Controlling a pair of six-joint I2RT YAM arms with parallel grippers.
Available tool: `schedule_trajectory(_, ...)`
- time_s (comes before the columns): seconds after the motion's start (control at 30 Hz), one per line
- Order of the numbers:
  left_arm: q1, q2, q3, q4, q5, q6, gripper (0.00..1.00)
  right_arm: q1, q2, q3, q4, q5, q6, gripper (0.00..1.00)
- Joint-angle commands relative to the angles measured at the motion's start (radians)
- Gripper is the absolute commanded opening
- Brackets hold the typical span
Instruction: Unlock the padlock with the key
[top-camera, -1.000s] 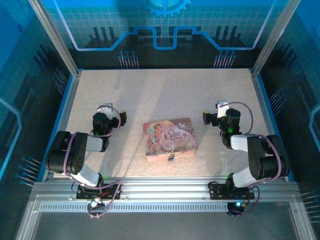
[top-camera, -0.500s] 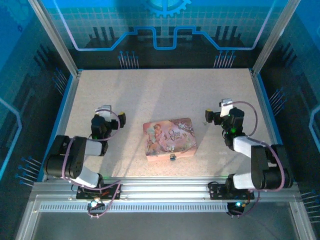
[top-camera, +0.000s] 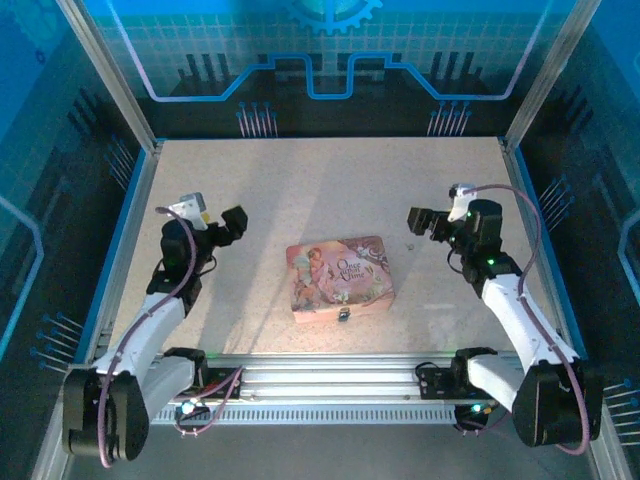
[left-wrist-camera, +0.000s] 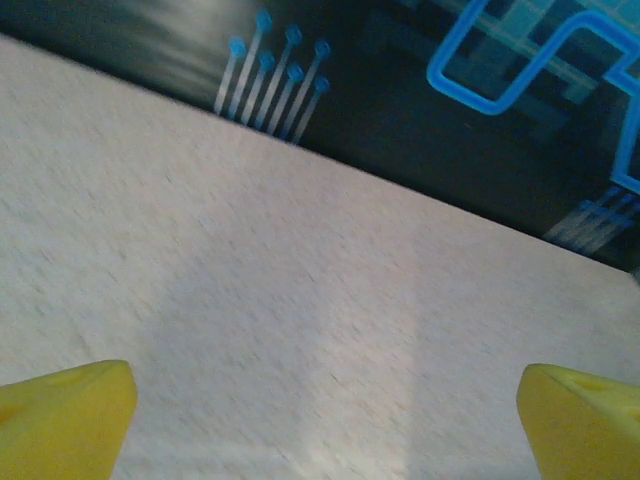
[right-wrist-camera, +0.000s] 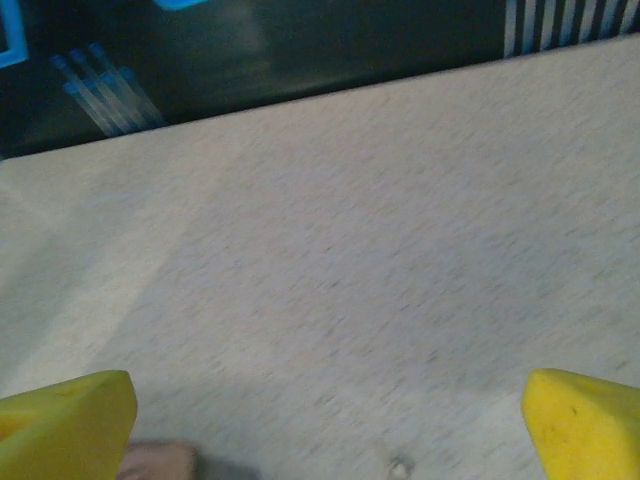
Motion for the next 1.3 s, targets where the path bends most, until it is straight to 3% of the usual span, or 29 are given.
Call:
schedule_trajectory(0.0, -0.056, -0.025, 0.073, -0.273, 0.109, -0.178, 0.99, 0.06, -0.029, 0.009, -0.19, -0.066, 0.127, 1.0)
schedule_trajectory(0.17, -0.209, -0.032, 0.147, -0.455, 0.098, -0.234, 0.99, 0.133, -0.063, -0.026, -0.252, -0.08, 0.164, 1.0)
schedule_trajectory(0.43, -0.366, 0.002, 0.084, -0.425, 0.17, -0.365, 0.99, 0.159, -0.046, -0.073, -0.263, -0.284, 0.145, 1.0)
schedule_trajectory(0.6, -0.401, 0.068, 0.069, -0.349, 0.254, -0.39, 0.96, 0.181, 0.016, -0.079, -0.26, -0.354, 0.13, 1.0)
schedule_trajectory(1.27, -0.43, 0.289, 0.121, -0.201, 0.305, -0.446, 0.98, 0.313, 0.217, -0.018, -0.189, -0.418, 0.156, 0.99)
